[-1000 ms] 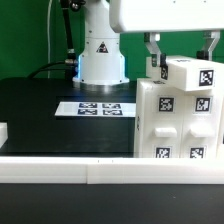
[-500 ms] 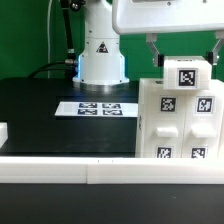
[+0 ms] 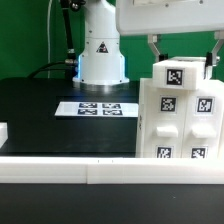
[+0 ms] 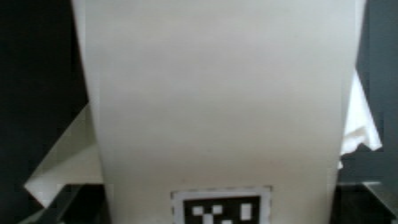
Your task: Assemble cabinet
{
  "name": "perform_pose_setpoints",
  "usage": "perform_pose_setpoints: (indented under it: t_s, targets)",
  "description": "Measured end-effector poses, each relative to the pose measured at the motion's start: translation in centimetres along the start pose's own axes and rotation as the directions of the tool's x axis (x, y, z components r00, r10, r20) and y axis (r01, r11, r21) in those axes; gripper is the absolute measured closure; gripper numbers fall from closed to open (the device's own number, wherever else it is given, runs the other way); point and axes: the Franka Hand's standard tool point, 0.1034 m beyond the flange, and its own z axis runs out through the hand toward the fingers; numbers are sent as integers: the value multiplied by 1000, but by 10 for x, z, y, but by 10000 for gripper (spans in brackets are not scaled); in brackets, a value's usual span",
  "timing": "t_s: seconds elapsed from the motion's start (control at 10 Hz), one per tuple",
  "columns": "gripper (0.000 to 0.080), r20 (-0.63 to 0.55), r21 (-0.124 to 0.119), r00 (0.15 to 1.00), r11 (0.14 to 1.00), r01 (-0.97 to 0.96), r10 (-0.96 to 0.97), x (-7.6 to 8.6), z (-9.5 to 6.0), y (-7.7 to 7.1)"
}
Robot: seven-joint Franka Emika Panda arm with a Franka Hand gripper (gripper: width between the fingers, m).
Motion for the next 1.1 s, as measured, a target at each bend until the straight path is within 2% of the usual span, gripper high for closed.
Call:
perform_pose_setpoints:
  t_s: [0.3, 0.5, 0.8, 1.1]
  targets:
    - [240, 1, 2, 988, 988, -153, 153, -1, 0, -1]
    - [240, 21, 17, 934, 934, -357, 357, -1, 0, -2]
    - [240, 22, 32, 790, 789, -614, 613, -3, 0, -4]
    - [240, 40, 46, 632, 630, -775, 774, -3, 0, -4]
